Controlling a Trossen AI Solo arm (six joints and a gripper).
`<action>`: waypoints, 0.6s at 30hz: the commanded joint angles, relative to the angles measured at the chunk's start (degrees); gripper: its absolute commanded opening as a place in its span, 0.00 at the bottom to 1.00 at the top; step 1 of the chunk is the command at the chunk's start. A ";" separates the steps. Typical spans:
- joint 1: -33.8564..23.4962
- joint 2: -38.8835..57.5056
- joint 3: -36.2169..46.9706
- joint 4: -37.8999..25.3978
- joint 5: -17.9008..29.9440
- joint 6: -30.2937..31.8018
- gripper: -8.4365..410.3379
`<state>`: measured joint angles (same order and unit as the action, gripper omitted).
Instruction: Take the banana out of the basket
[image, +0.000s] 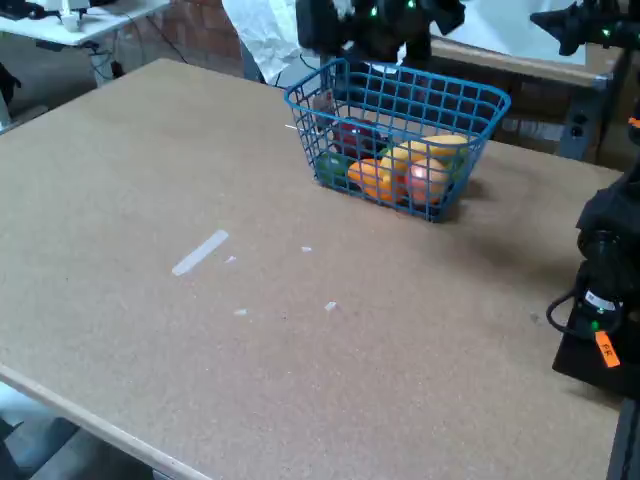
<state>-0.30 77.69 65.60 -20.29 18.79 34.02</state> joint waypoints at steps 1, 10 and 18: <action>-0.63 -0.07 1.44 -0.11 6.69 7.80 0.55; -5.14 0.09 1.46 -2.12 9.29 24.57 0.55; -9.07 1.46 1.44 -3.63 9.29 34.27 0.55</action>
<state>-8.03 78.76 67.05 -23.40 27.62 62.54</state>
